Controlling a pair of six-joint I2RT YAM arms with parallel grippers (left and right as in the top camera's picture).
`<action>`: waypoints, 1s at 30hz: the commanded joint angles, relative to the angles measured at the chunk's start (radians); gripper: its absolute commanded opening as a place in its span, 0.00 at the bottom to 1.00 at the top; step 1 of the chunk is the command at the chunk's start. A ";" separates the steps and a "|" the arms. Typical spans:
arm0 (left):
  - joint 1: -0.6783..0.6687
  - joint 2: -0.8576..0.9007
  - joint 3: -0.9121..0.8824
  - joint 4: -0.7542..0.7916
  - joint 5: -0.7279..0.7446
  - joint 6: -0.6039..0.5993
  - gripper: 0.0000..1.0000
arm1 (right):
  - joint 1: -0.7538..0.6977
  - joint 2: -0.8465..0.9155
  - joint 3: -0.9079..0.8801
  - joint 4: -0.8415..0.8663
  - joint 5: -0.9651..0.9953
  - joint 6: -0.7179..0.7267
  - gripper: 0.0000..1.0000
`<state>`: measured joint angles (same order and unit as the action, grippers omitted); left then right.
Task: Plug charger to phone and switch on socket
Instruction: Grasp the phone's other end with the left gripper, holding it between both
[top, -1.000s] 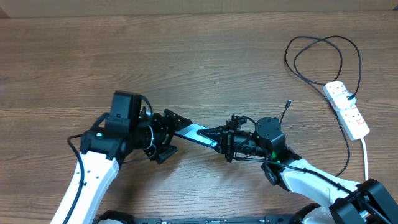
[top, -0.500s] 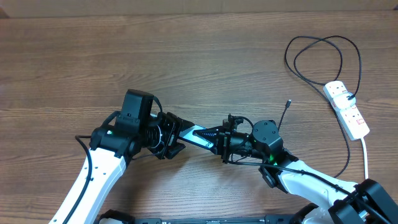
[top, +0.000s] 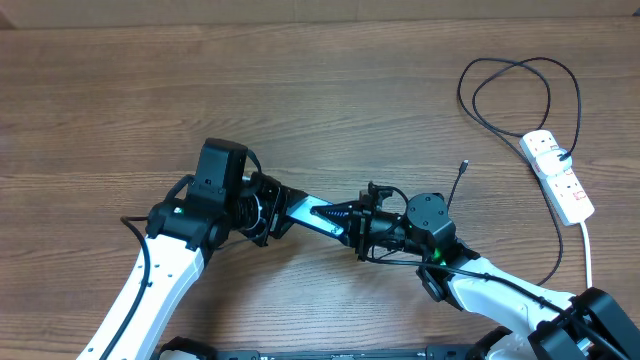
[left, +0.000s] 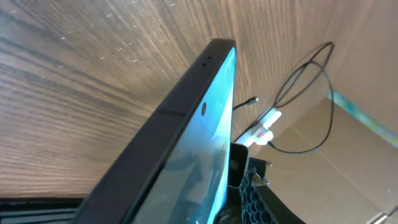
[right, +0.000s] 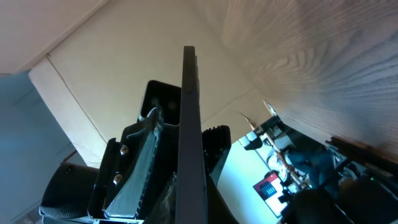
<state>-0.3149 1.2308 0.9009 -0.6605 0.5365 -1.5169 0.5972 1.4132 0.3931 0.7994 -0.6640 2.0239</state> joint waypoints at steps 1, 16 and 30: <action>-0.023 0.006 -0.010 0.040 -0.016 -0.039 0.33 | 0.005 -0.009 0.020 0.015 0.002 0.138 0.04; -0.048 0.006 -0.010 0.053 -0.055 -0.043 0.08 | 0.005 -0.009 0.020 0.015 0.028 0.138 0.04; -0.043 0.006 -0.010 0.105 -0.066 -0.048 0.05 | 0.005 -0.009 0.020 0.015 0.027 0.138 0.04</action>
<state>-0.3538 1.2312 0.8875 -0.5690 0.4858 -1.5463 0.5888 1.4128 0.3958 0.8131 -0.5926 2.0243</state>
